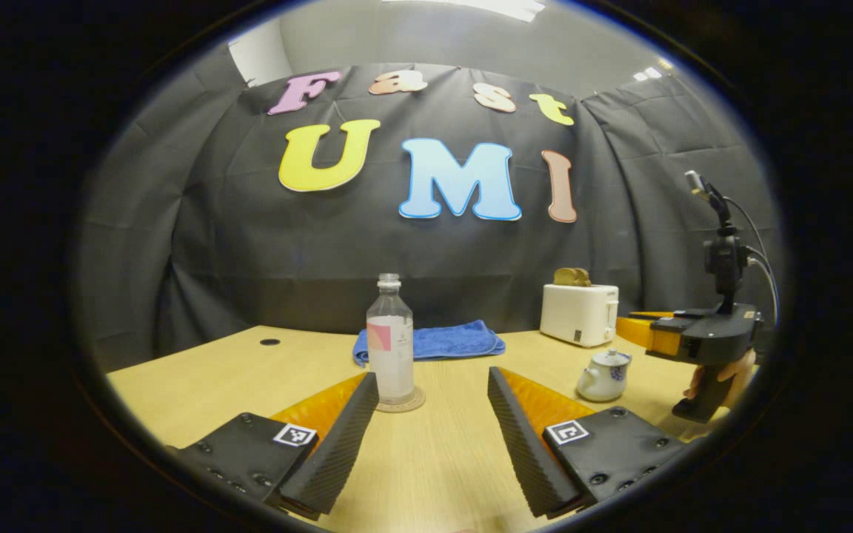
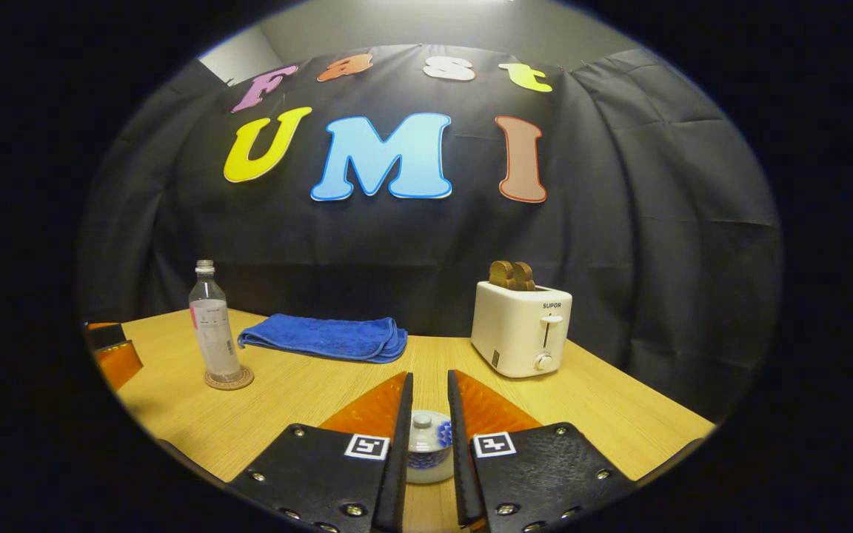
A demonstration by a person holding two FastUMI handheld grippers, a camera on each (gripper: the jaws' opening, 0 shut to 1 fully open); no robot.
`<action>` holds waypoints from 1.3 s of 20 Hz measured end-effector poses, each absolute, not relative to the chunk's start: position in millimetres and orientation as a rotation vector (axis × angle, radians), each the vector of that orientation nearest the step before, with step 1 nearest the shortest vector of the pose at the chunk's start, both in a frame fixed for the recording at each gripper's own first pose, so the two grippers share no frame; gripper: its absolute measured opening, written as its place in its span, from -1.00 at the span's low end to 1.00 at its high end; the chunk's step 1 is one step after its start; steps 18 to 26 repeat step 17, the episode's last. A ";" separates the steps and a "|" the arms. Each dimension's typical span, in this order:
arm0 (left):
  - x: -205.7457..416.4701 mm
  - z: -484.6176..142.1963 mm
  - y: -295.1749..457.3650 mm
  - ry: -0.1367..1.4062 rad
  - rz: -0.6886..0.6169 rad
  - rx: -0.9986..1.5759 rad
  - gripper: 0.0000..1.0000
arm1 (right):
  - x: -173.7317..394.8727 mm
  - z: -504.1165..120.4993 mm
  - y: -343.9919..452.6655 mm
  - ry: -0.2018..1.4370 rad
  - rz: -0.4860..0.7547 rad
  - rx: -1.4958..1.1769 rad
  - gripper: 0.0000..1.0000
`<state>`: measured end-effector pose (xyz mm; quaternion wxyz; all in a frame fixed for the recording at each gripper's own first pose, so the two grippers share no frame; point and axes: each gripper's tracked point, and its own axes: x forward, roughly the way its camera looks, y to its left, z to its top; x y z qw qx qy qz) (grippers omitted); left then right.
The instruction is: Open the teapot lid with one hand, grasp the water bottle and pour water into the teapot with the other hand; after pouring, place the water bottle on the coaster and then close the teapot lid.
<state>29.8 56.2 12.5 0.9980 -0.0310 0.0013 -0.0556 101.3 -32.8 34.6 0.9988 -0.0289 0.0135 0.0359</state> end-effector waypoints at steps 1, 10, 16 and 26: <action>28.7 14.2 53.2 -0.001 -0.112 -0.069 1.00 | 88.1 34.3 -28.7 0.034 0.080 -0.048 -0.46; -15.7 1.9 -0.1 0.004 -0.137 -0.067 1.00 | -9.9 12.4 13.4 0.010 0.127 -0.027 0.24; -22.4 1.6 -6.9 -0.003 -0.115 -0.007 0.99 | -5.3 -4.2 20.3 0.037 0.138 -0.029 0.33; -22.6 4.6 -9.4 0.001 -0.114 -0.007 1.00 | -6.2 -4.1 18.7 0.039 0.132 -0.010 0.33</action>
